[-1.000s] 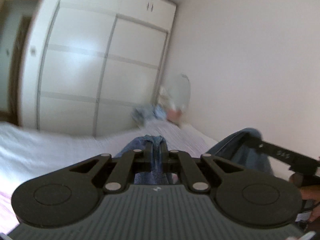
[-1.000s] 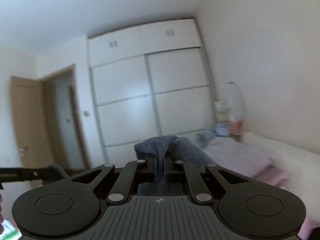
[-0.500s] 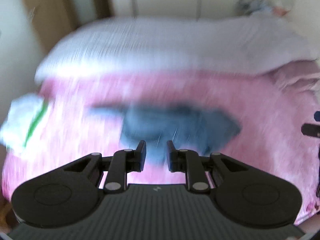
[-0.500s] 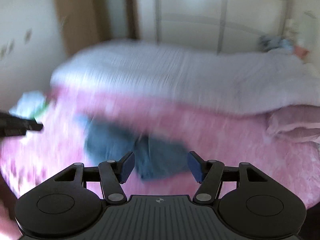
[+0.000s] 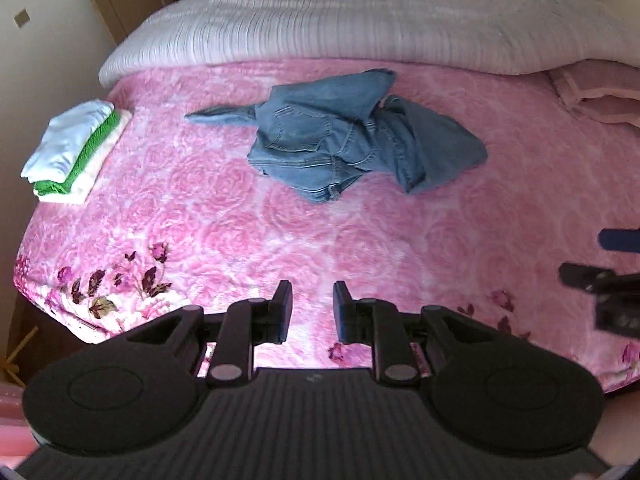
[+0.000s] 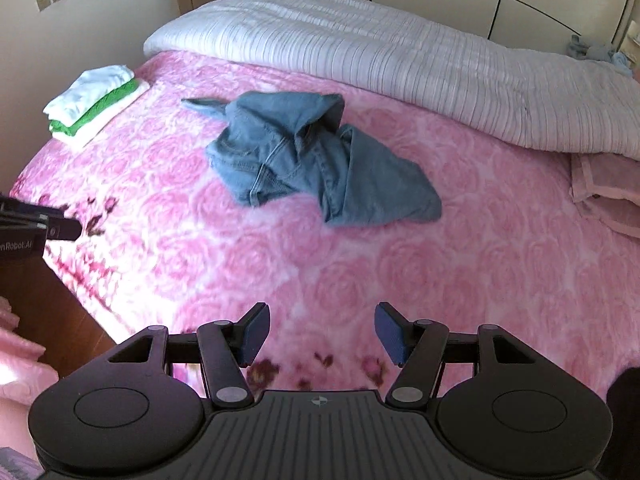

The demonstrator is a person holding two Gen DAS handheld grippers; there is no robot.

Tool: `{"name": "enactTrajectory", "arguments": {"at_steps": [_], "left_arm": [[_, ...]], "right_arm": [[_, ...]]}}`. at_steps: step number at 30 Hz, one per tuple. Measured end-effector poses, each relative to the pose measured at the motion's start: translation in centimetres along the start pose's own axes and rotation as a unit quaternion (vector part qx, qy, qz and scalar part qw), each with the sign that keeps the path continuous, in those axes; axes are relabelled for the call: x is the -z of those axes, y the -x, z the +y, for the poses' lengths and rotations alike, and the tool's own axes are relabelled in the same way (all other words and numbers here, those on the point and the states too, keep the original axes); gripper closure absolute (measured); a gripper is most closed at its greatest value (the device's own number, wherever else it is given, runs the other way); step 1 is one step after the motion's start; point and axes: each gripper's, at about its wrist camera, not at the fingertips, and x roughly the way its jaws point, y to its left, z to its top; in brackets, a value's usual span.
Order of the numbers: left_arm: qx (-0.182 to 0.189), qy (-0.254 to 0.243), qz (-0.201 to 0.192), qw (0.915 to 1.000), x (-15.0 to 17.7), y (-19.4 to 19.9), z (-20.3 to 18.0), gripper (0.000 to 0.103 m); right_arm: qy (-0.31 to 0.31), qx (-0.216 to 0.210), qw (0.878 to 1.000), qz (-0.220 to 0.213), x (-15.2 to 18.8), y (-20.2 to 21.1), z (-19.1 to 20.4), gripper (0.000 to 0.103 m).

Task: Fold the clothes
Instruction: 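Release the jeans onto the bed and open both grippers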

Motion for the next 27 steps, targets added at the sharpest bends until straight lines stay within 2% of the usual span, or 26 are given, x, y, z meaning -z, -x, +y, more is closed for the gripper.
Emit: {"name": "enactTrajectory", "arguments": {"at_steps": [7, 11, 20, 27], "left_arm": [[-0.008, -0.010, -0.008, 0.9999, 4.4, 2.5, -1.4, 0.082], [-0.009, -0.017, -0.014, 0.9997, 6.2, 3.9, -1.8, 0.082], [-0.004, -0.016, -0.035, 0.9993, 7.0, 5.7, -1.1, 0.082], [-0.001, -0.014, -0.036, 0.9993, 5.8, 4.4, 1.2, 0.082]], "right_arm": [[-0.028, 0.002, 1.000, 0.008, 5.6, 2.4, 0.6, 0.041], [-0.036, 0.003, 0.999, 0.002, 7.6, 3.8, 1.1, 0.041], [-0.033, 0.017, 0.999, -0.023, 7.6, 5.4, 2.2, 0.041], [-0.028, 0.022, 0.999, -0.027, 5.9, 4.1, 3.6, 0.041]]}}
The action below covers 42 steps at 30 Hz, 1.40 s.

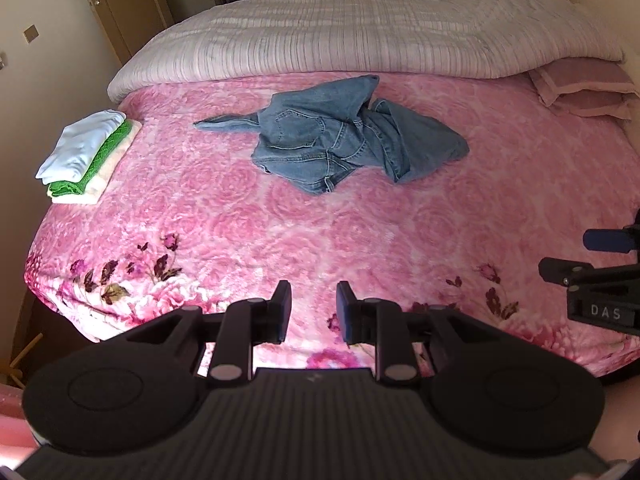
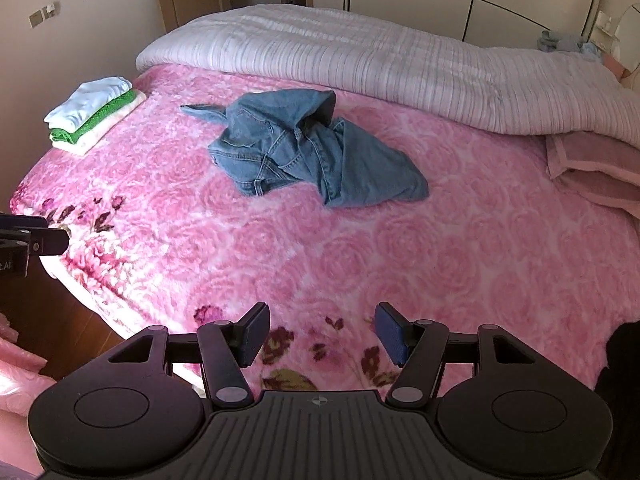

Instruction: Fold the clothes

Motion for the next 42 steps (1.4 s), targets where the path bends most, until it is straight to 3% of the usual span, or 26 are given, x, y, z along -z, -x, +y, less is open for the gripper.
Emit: {"name": "enactTrajectory", "arguments": {"at_steps": [22, 32, 42], "left_arm": [[0.063, -0.050, 0.025, 0.9965, -12.0, -13.1, 14.8, 0.082], [0.094, -0.039, 0.067, 0.9926, -12.7, -21.0, 20.0, 0.080], [0.083, -0.020, 0.095, 0.9918, -13.9, -28.2, 23.8, 0.076]], "right_arm": [[-0.082, 0.063, 0.994, 0.047, -11.0, -10.4, 6.4, 0.041], [-0.109, 0.098, 0.986, 0.081, -11.4, -16.6, 7.2, 0.041], [-0.027, 0.111, 0.988, 0.103, -10.6, -24.7, 10.6, 0.041]]}}
